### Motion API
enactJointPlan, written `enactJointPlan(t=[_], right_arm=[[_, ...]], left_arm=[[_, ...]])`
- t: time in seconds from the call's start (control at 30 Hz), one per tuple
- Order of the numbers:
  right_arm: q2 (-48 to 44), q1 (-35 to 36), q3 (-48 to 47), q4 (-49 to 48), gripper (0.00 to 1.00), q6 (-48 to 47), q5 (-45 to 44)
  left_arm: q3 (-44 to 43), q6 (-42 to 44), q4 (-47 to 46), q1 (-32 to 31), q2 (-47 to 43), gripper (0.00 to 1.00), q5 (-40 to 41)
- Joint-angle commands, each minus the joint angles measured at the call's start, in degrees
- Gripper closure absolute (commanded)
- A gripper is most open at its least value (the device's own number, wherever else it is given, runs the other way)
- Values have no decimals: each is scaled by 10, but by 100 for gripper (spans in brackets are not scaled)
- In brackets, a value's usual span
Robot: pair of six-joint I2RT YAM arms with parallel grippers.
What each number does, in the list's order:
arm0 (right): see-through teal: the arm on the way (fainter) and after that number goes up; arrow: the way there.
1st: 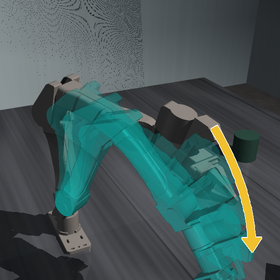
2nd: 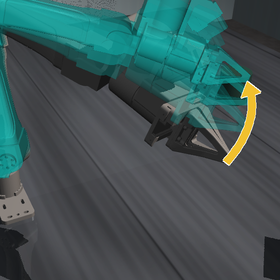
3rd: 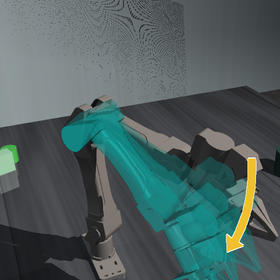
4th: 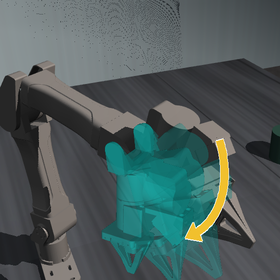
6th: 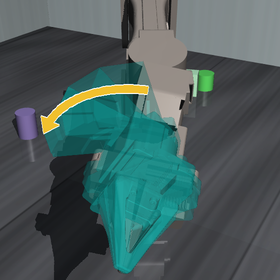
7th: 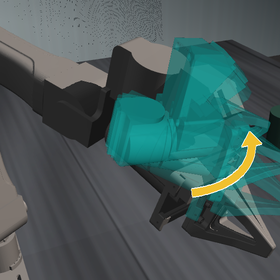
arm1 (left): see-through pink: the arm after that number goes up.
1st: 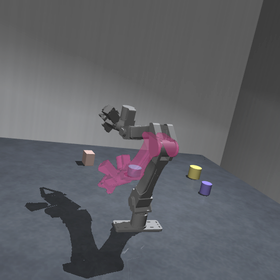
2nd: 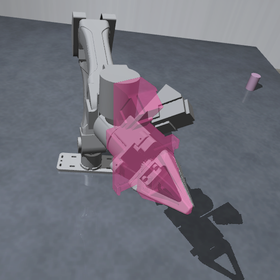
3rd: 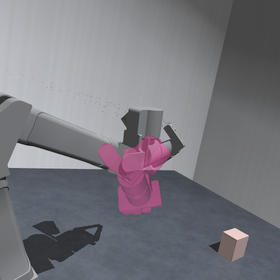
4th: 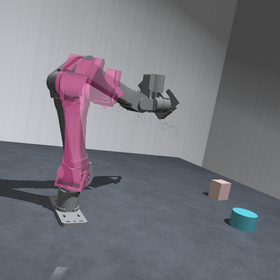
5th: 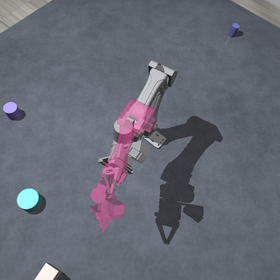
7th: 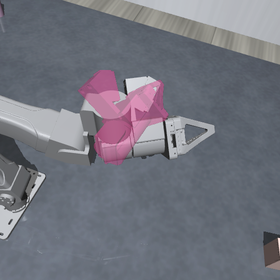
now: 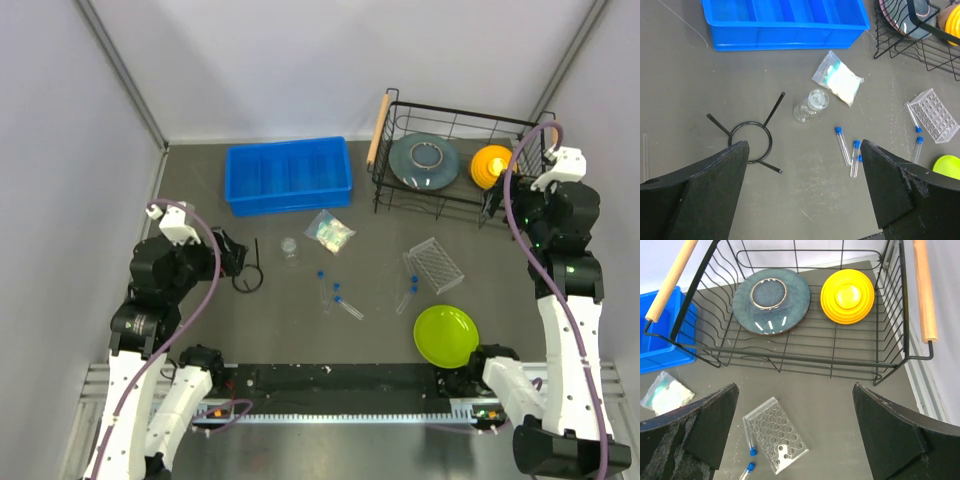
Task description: Organize the chemistry lab equipment
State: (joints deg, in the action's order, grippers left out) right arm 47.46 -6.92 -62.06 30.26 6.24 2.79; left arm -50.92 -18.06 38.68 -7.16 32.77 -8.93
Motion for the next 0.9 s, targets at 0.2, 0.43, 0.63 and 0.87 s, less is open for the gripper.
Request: enactJointPlan(t=[0.2,0.43,0.63,0.87], right_arm=[[-2,-5,-17,24,1,-122,299],[-1,7,41,70,1,-234,532],[-2,6,118,64,1,-293,536],[-15,6,179,27,1,-293,511]], left_arm=[[-23,1,58,2,-7,1,-30],[-16,-8,92,2,-3,1,-21],[14,-19,101,2,4,2,5],[41,-26,98,2,34,4,3]])
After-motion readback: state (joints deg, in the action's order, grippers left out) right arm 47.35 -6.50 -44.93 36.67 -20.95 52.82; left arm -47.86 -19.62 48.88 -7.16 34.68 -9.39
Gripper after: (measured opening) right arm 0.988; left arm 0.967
